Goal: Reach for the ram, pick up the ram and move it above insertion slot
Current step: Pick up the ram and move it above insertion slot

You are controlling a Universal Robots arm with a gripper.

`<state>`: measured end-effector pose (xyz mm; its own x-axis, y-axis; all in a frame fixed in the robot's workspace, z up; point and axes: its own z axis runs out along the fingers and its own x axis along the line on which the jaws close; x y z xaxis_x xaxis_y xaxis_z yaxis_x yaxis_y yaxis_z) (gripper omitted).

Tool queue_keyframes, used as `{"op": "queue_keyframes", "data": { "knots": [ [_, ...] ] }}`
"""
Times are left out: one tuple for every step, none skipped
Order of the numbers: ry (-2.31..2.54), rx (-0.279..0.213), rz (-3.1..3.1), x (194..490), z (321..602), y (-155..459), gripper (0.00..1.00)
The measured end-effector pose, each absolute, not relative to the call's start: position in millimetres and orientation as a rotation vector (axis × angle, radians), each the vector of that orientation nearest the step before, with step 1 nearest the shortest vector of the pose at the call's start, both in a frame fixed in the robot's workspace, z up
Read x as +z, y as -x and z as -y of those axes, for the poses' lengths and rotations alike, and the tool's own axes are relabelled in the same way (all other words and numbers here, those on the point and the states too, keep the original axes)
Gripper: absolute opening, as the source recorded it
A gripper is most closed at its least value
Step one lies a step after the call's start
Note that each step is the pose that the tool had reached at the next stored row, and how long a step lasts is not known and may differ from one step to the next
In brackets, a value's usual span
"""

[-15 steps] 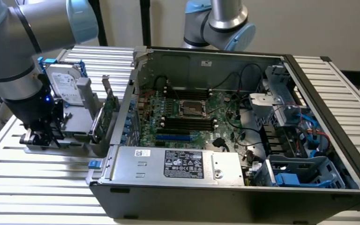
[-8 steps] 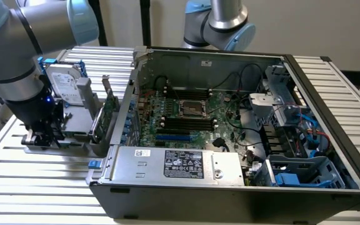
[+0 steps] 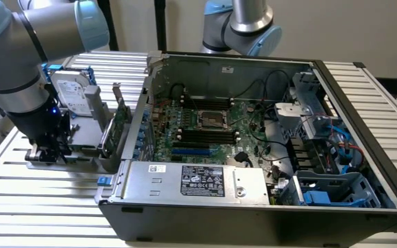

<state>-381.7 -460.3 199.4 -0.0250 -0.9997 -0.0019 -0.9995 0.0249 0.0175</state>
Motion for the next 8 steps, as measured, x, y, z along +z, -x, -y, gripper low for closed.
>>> {"op": "queue_keyframes", "data": {
  "knots": [
    [-2.188, -0.022, 2.24, 199.2, 460.3, 381.7, 0.31],
    [-2.189, -0.022, 2.238, 199.0, 460.3, 381.7, 0.31],
    [-2.19, -0.022, 2.237, 198.8, 460.3, 381.7, 0.29],
    [-2.191, -0.022, 2.236, 198.7, 460.3, 381.7, 0.29],
    [-2.192, -0.021, 2.235, 198.7, 460.3, 381.7, 0.22],
    [-2.192, -0.021, 2.235, 198.7, 460.3, 381.7, 0.16],
    [-2.192, -0.022, 2.235, 198.6, 460.3, 381.7, 0.16],
    [-2.192, -0.022, 2.235, 198.6, 460.3, 381.7, 0.13]
  ]
}}
